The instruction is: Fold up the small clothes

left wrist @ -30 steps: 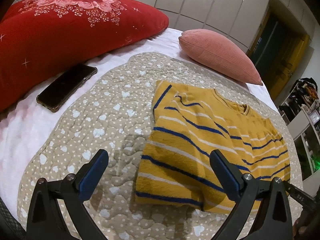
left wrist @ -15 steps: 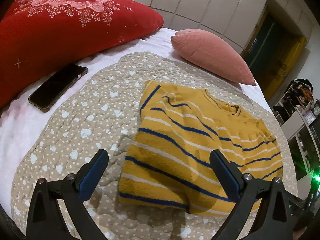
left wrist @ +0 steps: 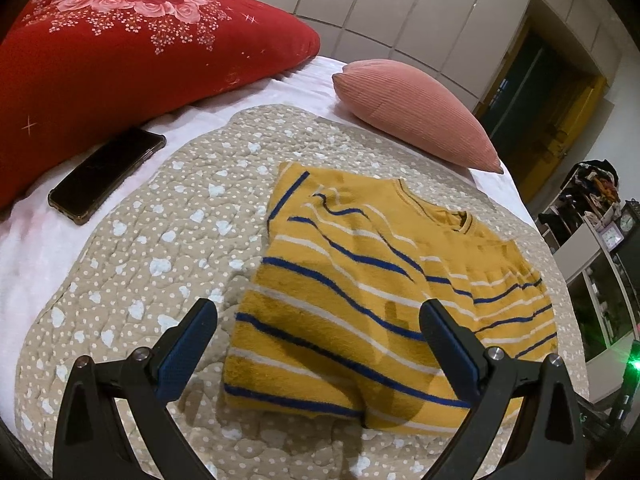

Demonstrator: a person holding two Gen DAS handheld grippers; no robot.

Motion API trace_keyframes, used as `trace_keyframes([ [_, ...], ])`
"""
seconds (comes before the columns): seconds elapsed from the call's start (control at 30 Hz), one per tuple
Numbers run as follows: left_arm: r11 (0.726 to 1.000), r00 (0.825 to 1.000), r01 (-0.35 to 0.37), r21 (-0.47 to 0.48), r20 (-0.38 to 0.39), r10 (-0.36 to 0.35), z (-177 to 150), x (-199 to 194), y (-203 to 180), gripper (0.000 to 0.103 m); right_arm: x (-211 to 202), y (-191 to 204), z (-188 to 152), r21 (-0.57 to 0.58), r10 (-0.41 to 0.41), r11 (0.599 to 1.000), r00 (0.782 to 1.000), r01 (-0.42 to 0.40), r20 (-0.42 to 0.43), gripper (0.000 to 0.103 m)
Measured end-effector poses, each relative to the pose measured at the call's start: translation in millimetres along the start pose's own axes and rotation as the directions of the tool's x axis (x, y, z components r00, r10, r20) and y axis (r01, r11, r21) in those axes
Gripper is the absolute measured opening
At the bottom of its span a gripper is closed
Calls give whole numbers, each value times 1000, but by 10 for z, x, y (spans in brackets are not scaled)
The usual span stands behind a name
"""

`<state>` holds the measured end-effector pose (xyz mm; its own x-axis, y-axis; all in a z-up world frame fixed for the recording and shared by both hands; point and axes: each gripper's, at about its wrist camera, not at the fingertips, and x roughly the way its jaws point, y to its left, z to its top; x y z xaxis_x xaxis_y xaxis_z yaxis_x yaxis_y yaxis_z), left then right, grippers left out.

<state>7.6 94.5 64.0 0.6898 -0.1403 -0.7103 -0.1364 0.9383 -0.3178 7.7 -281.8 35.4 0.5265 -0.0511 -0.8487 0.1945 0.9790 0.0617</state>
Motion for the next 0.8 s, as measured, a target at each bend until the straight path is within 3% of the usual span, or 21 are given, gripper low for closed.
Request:
trace_keyframes([
  [0.33, 1000, 1000, 0, -12, -13, 0, -2, 17, 28, 101, -332, 105, -23, -8, 38, 999, 995, -38, 87, 79],
  [0.8, 1000, 998, 4, -28, -65, -6, -5, 175, 65, 101, -323, 696, -104, -162, 114, 982, 990, -99, 83, 79],
])
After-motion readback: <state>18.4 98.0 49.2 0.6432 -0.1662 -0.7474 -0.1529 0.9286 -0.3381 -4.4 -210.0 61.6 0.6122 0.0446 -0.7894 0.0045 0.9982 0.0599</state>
